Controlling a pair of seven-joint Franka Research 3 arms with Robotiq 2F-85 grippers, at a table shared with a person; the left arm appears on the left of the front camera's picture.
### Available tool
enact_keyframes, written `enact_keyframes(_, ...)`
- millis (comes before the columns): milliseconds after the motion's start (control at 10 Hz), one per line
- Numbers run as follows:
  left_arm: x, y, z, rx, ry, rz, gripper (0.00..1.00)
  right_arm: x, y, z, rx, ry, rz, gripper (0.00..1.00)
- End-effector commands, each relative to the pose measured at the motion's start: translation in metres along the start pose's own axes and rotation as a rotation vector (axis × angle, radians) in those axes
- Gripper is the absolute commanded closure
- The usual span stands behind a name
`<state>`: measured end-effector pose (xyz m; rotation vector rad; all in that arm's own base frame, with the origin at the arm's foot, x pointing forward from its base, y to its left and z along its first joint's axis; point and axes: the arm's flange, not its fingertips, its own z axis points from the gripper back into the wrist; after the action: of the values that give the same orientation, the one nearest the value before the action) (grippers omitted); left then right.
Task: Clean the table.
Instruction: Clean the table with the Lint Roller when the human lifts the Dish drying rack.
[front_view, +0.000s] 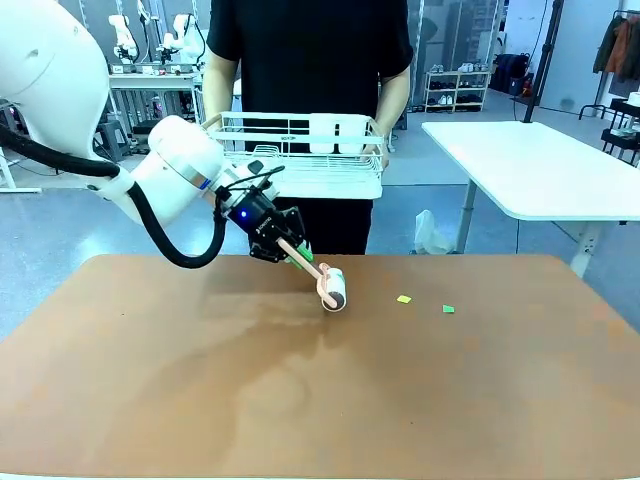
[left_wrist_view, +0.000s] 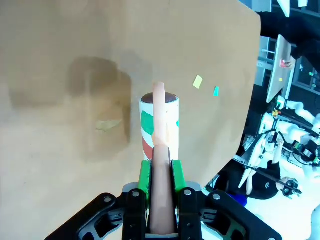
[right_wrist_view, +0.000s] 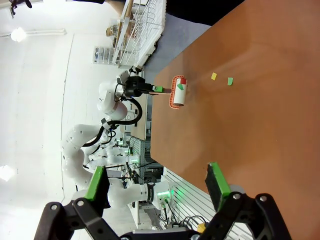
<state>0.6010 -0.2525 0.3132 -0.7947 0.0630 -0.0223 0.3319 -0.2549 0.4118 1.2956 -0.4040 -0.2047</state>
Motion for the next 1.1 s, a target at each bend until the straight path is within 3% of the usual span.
enact_keyframes(0,-0.006,0.003,-0.011,0.012,-0.026,-0.027,0.79,-0.003,0.003,0.001,0.002,0.009,0.003,0.00)
enact_keyframes(600,-0.019,0.031,-0.056,-0.005,-0.020,0.008,0.79,-0.003,0.003,0.001,0.002,0.009,0.003,0.00)
enact_keyframes(1000,-0.033,-0.001,-0.094,0.009,-0.076,0.013,0.79,-0.003,0.003,0.001,0.002,0.009,0.003,0.00)
